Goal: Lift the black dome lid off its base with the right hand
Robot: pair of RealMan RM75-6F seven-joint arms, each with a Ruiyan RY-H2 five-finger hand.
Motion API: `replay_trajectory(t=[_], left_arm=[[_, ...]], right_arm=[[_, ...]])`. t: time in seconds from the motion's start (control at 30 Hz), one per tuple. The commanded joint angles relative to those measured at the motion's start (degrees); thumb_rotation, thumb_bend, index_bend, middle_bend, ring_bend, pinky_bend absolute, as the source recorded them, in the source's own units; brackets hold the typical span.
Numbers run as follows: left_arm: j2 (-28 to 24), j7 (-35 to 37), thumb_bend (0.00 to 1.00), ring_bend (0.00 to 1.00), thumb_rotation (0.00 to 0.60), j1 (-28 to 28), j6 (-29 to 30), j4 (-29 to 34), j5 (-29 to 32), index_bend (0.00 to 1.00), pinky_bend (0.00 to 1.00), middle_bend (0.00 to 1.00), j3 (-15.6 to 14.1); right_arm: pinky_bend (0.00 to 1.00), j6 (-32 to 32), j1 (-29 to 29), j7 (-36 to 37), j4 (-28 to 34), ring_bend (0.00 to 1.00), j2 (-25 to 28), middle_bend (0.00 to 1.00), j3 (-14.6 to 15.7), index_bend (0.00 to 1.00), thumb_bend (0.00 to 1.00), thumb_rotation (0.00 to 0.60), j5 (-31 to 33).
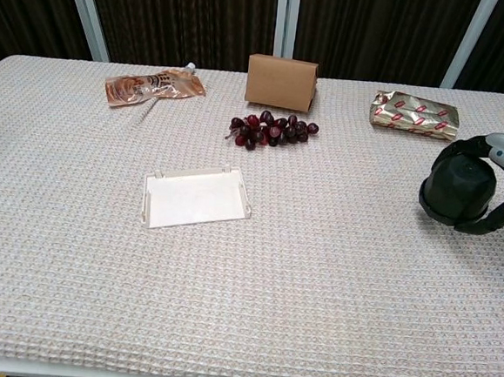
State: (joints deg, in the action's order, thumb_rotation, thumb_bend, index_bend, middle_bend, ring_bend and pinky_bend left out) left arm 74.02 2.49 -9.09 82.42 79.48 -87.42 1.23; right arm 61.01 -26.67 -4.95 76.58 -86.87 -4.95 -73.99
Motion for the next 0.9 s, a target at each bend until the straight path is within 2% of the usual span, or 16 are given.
replay_trajectory(t=[0.03,0.47,0.57,0.6,0.7,0.9], left_arm=[[0.1,0.0,0.02,0.08,0.600,0.0,0.0,-0.1,0.0,0.17,0.30,0.11,0.0],[-0.3,-0.7,0.02,0.08,0.600,0.2,0.2,0.5,0.1,0.17,0.30,0.11,0.0],[-0.3,-0.6,0.02,0.08,0.600,0.2,0.2,0.6,0.1,0.17,0.30,0.11,0.1],[-0.3,-0.6,0.02,0.08,0.600,0.2,0.2,0.6,0.0,0.17,0.30,0.11,0.1],[-0.3,-0.5,0.02,0.08,0.600,0.2,0.3,0.5,0.0,0.17,0.30,0.11,0.1],[-0.4,-0.3,0.02,0.08,0.600,0.3,0.4,0.5,0.0,0.17,0.30,0.11,0.1]], right_arm=[[0.00,-0.8,0.2,1.1,-0.5,0.10,-0.3,0.45,-0.1,0.39,0.13,0.600,0.5],[0.00,-3.2,0.2,3.2,-5.0,0.08,-2.4,0.41,0.0,0.34,0.11,0.600,1.3],[0.00,-3.5,0.2,4.0,-4.7,0.03,-1.9,0.32,0.3,0.27,0.05,0.600,0.4],[0.00,-4.0,0.1,4.0,-4.5,0.01,-1.6,0.27,0.3,0.21,0.02,0.600,0.4],[0.00,-5.0,-0.2,3.8,-3.8,0.00,-0.8,0.19,0.4,0.12,0.00,0.600,0.6],[0.00,-5.3,-0.3,3.0,-2.8,0.00,-0.2,0.17,0.3,0.09,0.00,0.600,0.9]])
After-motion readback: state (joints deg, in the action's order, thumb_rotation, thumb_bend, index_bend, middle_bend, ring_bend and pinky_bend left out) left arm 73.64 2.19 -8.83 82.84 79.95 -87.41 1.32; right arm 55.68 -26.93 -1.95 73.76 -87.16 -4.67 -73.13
